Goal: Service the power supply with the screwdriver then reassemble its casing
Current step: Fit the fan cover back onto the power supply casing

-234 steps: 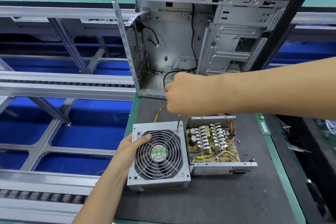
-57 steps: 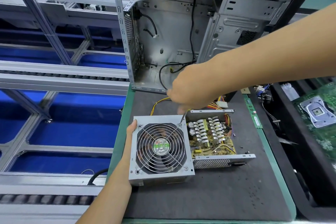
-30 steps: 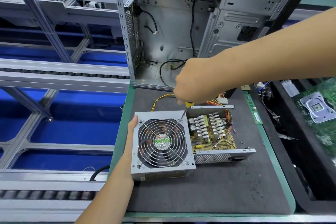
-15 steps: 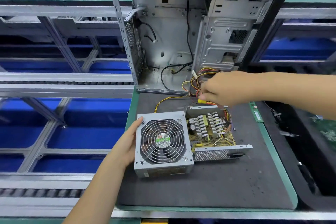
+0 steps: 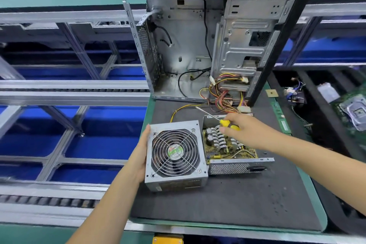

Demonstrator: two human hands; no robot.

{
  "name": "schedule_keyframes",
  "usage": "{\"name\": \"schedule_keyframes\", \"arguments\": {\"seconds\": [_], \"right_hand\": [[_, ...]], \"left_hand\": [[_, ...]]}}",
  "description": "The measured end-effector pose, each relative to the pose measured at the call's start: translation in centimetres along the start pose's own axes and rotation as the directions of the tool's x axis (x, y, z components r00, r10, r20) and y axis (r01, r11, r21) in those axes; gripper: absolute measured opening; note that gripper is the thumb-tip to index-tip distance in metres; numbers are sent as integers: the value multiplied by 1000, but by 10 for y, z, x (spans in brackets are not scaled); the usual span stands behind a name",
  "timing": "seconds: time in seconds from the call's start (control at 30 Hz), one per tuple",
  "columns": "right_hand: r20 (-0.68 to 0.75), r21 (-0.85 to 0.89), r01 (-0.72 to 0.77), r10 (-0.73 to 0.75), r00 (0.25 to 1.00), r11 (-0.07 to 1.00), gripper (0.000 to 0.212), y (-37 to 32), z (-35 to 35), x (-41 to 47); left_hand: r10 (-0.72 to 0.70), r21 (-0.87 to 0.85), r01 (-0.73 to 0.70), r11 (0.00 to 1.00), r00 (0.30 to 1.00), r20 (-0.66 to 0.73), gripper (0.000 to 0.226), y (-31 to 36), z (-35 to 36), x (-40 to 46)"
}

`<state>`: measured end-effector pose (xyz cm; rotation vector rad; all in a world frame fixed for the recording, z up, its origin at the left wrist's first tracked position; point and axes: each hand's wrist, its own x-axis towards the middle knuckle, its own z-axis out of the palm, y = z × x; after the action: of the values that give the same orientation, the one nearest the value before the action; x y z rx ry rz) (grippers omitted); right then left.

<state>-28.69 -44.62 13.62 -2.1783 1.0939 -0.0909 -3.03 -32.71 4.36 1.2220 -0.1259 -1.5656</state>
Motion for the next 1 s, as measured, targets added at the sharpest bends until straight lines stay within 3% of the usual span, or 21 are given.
{"name": "schedule_keyframes", "arguments": {"seconds": [0.17,0.4,0.5,0.57,0.6,0.67,0.7,0.8,0.9,1.0], "right_hand": [[11,10,-6,6,1000,1000,22,4,9,2],[-11,20,-68,68,998,997,20,17,-8,-3],[-51,-4,-97,97,994,995,15,27,-25,-11],[-77,-29,-96,93,993,995,16,32,-36,-18],[-88,-41,-92,89,992,995,24,33,-41,-20],[-120,-60,-112,105,987,992,30,39,-49,-25],[-130,-70,-137,127,983,988,27,44,-52,-27],[-149,-92,-220,205,967,971,32,59,-59,-33],[-181,-95,-278,257,949,956,40,74,-59,-37],[-187,-40,-331,319,929,943,26,90,-51,-34]], "left_hand": [[14,-30,-14,999,1000,0,83,-2,-9,3],[77,76,-71,995,995,-69,57,8,-1,-1],[110,268,-67,961,983,-149,40,22,9,-4],[193,579,-44,814,961,-198,37,33,16,-5],[258,752,-13,659,943,-209,37,39,18,-5],[416,967,78,244,892,-177,38,48,23,-5],[491,989,106,106,859,-144,37,52,28,-5],[621,992,97,-77,783,-28,33,55,50,-9],[634,947,109,-303,765,115,33,45,77,-13],[613,854,198,-480,773,165,36,30,96,-19]]}}
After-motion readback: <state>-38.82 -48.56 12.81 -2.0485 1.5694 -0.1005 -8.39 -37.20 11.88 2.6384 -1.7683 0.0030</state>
